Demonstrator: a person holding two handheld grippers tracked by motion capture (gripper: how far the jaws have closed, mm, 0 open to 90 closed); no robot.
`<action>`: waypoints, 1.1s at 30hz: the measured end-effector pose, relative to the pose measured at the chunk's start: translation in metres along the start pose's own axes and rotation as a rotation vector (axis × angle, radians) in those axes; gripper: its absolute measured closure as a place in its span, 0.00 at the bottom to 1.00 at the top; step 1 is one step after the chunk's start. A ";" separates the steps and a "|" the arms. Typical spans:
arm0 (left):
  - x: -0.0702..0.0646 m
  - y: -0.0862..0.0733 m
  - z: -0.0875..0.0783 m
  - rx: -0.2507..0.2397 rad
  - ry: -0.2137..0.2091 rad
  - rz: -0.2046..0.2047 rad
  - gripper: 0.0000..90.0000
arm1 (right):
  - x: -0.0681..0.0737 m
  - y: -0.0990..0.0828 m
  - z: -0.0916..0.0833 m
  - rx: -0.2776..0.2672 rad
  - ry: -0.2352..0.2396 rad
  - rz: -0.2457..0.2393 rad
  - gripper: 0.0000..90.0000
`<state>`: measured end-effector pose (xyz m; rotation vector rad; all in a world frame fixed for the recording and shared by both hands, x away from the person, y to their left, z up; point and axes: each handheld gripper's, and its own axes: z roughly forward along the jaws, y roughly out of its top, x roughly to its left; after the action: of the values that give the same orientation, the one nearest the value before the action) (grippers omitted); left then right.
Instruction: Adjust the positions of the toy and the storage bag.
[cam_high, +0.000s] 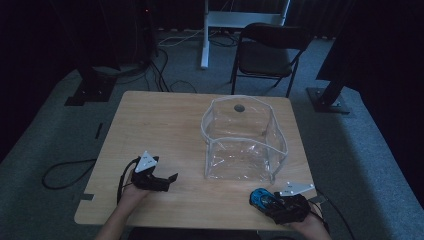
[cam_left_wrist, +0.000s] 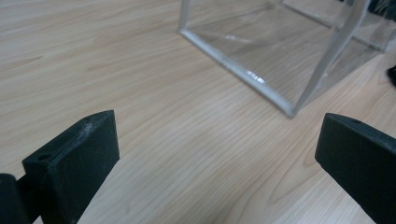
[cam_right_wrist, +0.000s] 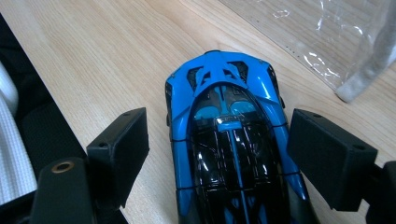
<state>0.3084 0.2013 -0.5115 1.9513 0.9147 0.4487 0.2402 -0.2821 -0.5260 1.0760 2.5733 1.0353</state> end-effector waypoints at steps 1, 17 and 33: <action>0.002 -0.002 -0.002 0.006 0.009 0.002 0.00 | 0.000 0.000 0.000 0.004 -0.002 -0.003 0.22; 0.030 -0.039 -0.033 0.091 0.124 -0.073 0.00 | 0.002 -0.001 0.011 0.100 -0.073 -0.045 0.21; 0.062 -0.071 -0.063 0.182 0.231 -0.159 0.00 | 0.006 0.003 0.021 0.174 -0.098 -0.087 0.22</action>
<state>0.2799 0.3069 -0.5416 1.9981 1.2879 0.5209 0.2460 -0.2656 -0.5387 1.0145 2.6426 0.7311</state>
